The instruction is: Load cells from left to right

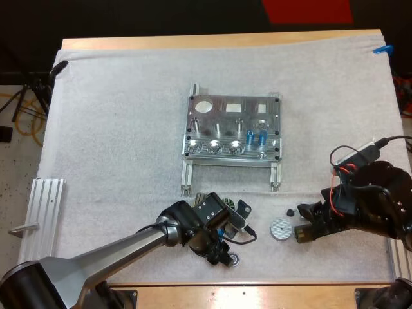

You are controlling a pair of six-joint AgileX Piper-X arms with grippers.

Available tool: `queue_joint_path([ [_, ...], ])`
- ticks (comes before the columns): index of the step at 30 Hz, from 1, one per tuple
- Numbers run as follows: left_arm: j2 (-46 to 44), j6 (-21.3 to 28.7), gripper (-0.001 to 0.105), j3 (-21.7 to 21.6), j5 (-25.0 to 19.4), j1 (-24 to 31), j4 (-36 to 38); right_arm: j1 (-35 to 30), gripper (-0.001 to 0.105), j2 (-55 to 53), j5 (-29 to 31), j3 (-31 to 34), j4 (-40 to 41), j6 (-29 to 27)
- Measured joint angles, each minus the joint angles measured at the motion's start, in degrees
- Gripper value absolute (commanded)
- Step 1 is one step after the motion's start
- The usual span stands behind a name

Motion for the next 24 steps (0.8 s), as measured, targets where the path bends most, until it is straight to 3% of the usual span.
queue_joint_path([
  [3,0.21,0.14,0.048,-0.12,-0.51,0.0,0.15,0.0,0.056,0.0,0.0,0.0,0.0,0.0],
  [8,0.4,1.35,0.008,-0.08,-1.85,0.0,0.03,0.0,0.056,0.0,0.0,0.0,-0.48,0.24],
  [10,0.4,2.39,0.0,-0.08,-1.84,0.0,0.05,0.0,0.056,0.0,0.0,0.0,-1.23,0.25],
  [18,-2.81,8.84,0.0,0.08,-4.41,0.0,2.53,0.0,0.056,0.0,0.0,0.0,-4.76,0.39],
  [24,-16.51,13.87,0.0,0.08,-8.77,0.0,7.37,0.0,0.056,0.0,-1.63,0.0,-4.74,0.39],
])
